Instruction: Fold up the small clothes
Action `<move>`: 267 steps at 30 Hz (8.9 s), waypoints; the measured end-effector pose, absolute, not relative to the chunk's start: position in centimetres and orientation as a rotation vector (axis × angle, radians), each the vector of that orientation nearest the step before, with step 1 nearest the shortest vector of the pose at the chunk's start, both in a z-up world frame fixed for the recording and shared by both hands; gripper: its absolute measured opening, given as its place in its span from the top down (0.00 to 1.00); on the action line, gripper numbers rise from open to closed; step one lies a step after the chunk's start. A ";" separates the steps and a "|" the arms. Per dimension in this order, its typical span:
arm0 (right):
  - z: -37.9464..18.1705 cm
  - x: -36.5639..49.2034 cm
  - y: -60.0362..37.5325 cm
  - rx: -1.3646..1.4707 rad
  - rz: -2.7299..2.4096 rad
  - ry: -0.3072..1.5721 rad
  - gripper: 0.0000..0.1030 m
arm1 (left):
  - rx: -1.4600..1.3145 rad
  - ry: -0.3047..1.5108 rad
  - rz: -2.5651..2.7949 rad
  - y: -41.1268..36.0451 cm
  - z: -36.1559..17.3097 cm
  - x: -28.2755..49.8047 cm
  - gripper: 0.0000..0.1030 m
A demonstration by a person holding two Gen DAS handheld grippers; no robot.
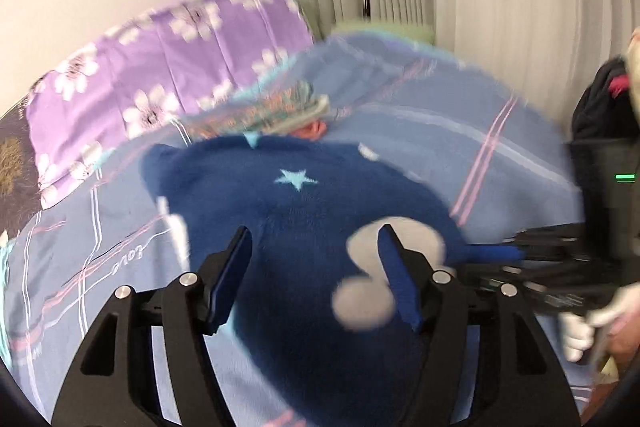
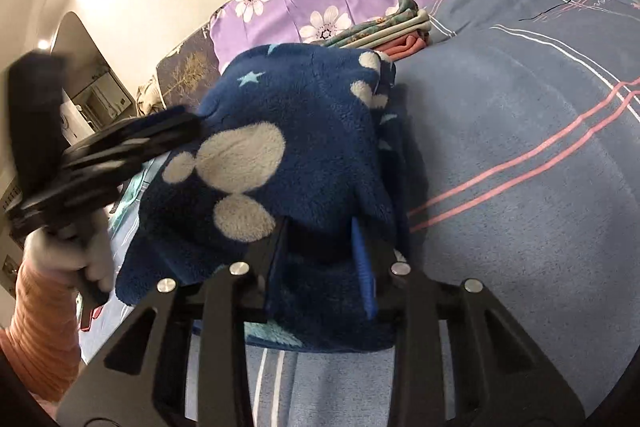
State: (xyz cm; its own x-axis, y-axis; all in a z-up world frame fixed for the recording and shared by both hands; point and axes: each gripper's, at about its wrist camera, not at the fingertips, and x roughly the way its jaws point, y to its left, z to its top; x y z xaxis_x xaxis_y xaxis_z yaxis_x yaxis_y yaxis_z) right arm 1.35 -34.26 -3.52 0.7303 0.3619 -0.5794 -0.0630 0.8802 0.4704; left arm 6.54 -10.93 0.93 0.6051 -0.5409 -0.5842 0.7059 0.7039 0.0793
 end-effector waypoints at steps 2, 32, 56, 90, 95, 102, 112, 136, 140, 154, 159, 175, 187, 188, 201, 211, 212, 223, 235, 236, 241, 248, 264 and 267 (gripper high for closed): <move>-3.6 1.1 -34.2 0.448 0.246 0.718 0.71 | 0.299 0.551 -0.742 -9.0 1.2 3.9 0.28; -3.0 1.0 -32.8 0.338 0.220 0.727 0.72 | 0.420 0.736 -0.499 -7.7 -7.0 -0.1 0.51; 1.9 0.3 -30.9 0.219 0.233 0.631 0.69 | 0.384 0.749 -0.679 -10.7 -5.4 9.3 0.83; -1.9 5.5 -29.6 0.156 0.231 0.675 0.63 | 0.501 0.742 -0.439 -13.6 -6.9 21.9 0.85; -1.6 5.4 -29.8 0.164 0.241 0.681 0.63 | 0.405 0.742 -0.508 -12.0 -3.7 21.8 0.82; -1.6 5.2 -29.8 0.161 0.233 0.679 0.63 | 0.255 0.694 -0.485 -9.9 -1.6 25.7 0.77; -1.6 5.7 -30.1 0.169 0.229 0.691 0.63 | 0.446 0.751 -0.436 -12.9 -5.3 27.4 0.76; -1.5 18.7 -30.7 0.166 0.194 0.919 0.62 | 0.338 0.726 -0.653 -11.1 -4.9 16.2 0.56; -1.6 18.8 -30.5 0.143 0.190 0.921 0.62 | 0.307 0.721 -0.658 -10.9 -5.3 16.3 0.56; 4.8 8.1 -30.7 0.130 0.235 0.700 0.55 | 0.202 0.585 -0.721 -5.2 0.0 8.1 0.47; -0.8 4.2 -30.3 0.145 0.215 0.797 0.51 | 0.389 0.691 -0.738 -7.9 -5.2 4.3 0.40; 1.3 -1.2 -33.2 0.292 0.188 0.738 0.50 | 0.355 0.566 -0.688 -6.6 -2.2 2.1 0.36; -2.1 -1.8 -33.5 0.314 0.127 0.881 0.41 | 0.293 0.732 -0.664 -7.8 -7.2 4.0 0.33; -1.9 -2.2 -33.5 0.319 0.121 0.877 0.40 | 0.285 0.734 -0.665 -7.8 -7.2 4.1 0.33; -4.6 -4.8 -35.4 0.866 0.185 0.985 0.26 | 0.226 0.735 -0.670 -7.3 -7.7 4.1 0.33; -5.5 -1.7 -34.1 1.001 0.150 0.982 0.12 | 0.191 0.744 -0.675 -7.1 -7.9 4.3 0.32; -5.5 -1.3 -34.0 1.004 0.145 0.977 0.09 | 0.189 0.744 -0.675 -7.0 -7.9 4.3 0.32; -5.1 0.6 -31.8 0.927 0.004 0.823 0.02 | 0.151 0.759 -0.682 -6.9 -8.1 4.5 0.32; -5.3 1.9 -31.3 0.945 -0.070 0.804 0.02 | 0.086 0.792 -0.702 -6.5 -8.3 5.1 0.28; -5.2 2.0 -31.2 0.934 -0.067 0.804 0.02 | 0.080 0.799 -0.706 -6.4 -8.3 5.2 0.28; -5.4 1.5 -31.9 0.919 -0.014 0.801 0.07 | -0.060 0.785 -0.763 -4.3 -5.8 6.5 0.28; -5.4 1.4 -31.6 0.884 0.010 0.804 0.07 | -0.120 0.772 -0.716 -4.0 -4.0 14.1 0.27; -5.8 2.8 -32.2 0.926 0.050 0.837 0.02 | -0.367 1.001 -0.717 -6.1 -10.6 30.3 0.09; -5.8 3.1 -32.1 0.914 0.047 0.832 0.02 | -0.353 0.984 -0.733 -7.0 -11.0 30.7 0.09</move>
